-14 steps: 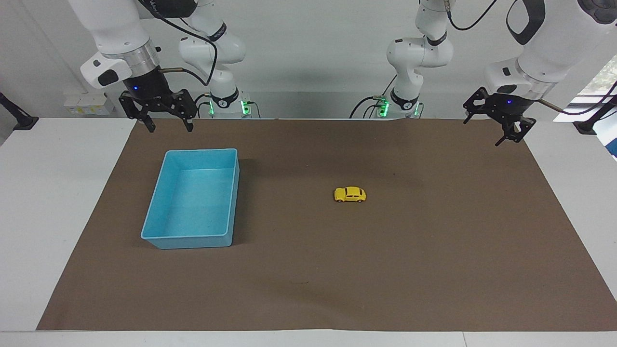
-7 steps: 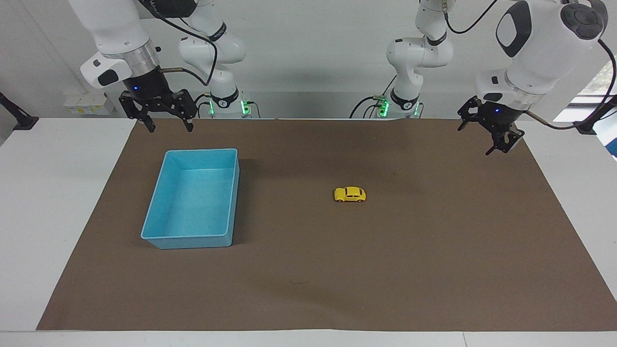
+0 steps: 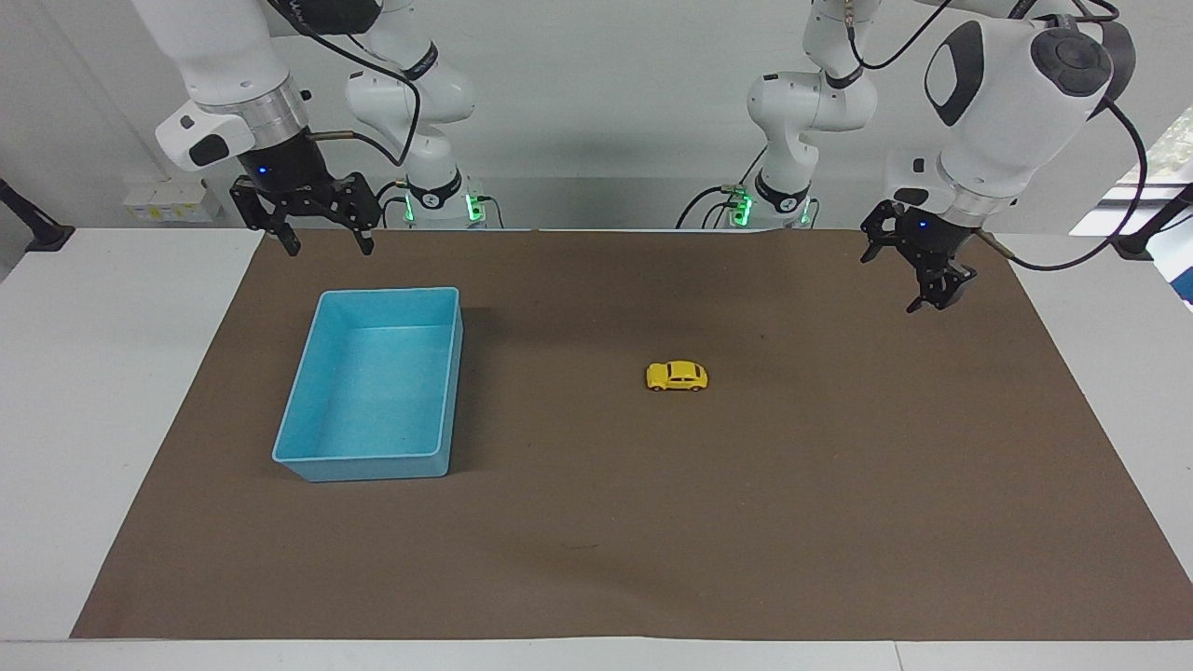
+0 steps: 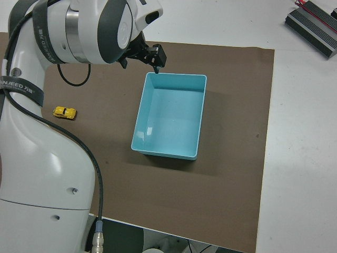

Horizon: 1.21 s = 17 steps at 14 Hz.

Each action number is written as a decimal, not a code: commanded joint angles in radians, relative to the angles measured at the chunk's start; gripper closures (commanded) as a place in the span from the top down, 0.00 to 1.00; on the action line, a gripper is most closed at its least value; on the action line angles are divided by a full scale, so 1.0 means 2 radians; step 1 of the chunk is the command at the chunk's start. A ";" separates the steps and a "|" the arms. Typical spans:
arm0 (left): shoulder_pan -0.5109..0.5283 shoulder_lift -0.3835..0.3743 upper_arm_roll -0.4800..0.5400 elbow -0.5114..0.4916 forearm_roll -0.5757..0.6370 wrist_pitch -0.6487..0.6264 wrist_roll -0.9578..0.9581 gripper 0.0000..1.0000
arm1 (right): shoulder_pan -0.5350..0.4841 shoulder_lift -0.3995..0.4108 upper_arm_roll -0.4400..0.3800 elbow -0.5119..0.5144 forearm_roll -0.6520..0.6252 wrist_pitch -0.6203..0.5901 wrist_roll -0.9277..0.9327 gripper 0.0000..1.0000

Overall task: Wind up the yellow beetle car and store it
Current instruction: 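Reach the left gripper down to the yellow beetle car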

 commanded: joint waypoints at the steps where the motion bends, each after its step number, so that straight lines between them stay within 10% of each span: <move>1: -0.033 -0.003 0.007 -0.051 -0.013 0.063 0.015 1.00 | -0.005 -0.005 0.003 -0.003 0.009 -0.001 0.008 1.00; 17: -0.194 0.083 0.007 -0.167 -0.031 0.333 -0.069 1.00 | -0.005 -0.005 0.002 -0.002 0.009 -0.001 0.008 1.00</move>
